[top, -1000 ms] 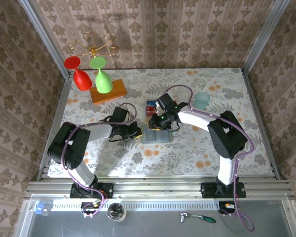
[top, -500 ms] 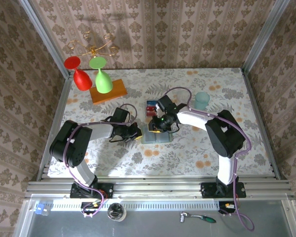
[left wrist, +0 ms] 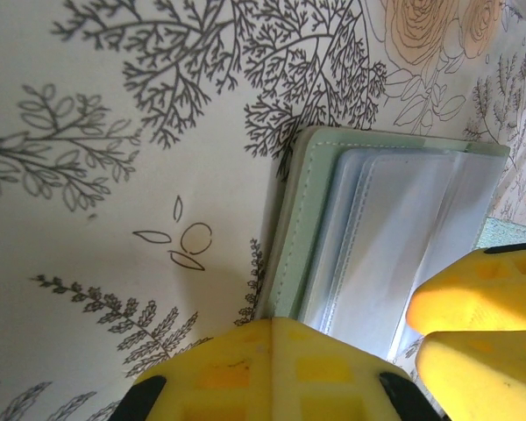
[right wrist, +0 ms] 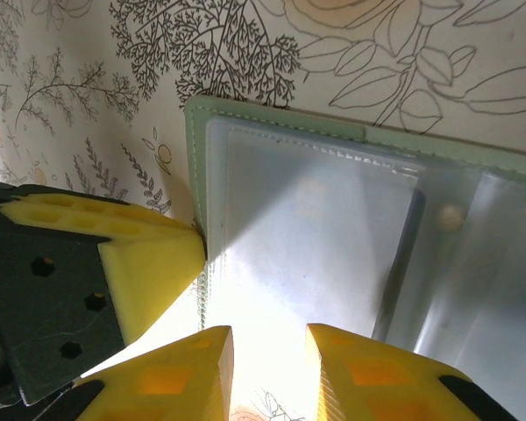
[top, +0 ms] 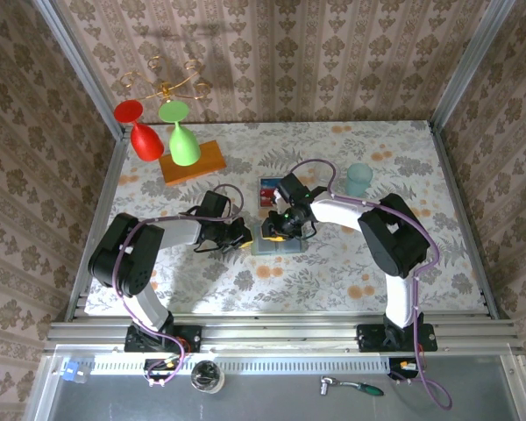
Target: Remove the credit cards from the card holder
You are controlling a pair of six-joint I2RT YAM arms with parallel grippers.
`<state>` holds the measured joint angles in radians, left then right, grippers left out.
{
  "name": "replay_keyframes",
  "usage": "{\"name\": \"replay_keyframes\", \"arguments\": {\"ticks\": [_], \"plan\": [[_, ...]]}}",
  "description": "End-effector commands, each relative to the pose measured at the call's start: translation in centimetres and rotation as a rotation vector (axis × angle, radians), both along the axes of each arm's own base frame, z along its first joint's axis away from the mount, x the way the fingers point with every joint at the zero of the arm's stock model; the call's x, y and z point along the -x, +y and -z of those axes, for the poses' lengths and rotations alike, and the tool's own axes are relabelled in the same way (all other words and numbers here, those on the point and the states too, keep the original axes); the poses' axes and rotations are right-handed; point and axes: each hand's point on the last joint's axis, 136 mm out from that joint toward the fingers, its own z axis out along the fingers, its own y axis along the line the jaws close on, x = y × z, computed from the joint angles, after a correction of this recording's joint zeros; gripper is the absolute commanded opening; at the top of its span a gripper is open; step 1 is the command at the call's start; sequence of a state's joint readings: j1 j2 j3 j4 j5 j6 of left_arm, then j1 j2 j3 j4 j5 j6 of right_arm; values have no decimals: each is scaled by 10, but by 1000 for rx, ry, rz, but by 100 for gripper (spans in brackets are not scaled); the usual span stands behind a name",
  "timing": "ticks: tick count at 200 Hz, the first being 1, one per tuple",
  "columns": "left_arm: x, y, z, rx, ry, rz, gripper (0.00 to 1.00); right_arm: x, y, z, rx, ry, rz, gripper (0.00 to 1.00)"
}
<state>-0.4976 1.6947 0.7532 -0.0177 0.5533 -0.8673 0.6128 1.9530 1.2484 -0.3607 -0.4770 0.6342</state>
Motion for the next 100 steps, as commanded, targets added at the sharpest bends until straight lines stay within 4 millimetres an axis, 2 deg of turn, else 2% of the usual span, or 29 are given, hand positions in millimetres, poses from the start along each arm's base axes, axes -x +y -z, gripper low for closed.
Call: {"name": "replay_keyframes", "arguments": {"ticks": [1, 44, 100], "plan": [[10, 3, 12, -39, 48, 19, 3, 6, 1, 10, 8, 36, 2, 30], [10, 3, 14, -42, 52, 27, 3, 8, -9, 19, 63, 43, 8, 30], [11, 7, 15, -48, 50, 16, 3, 8, -27, 18, 161, 11, 1, 30]]}}
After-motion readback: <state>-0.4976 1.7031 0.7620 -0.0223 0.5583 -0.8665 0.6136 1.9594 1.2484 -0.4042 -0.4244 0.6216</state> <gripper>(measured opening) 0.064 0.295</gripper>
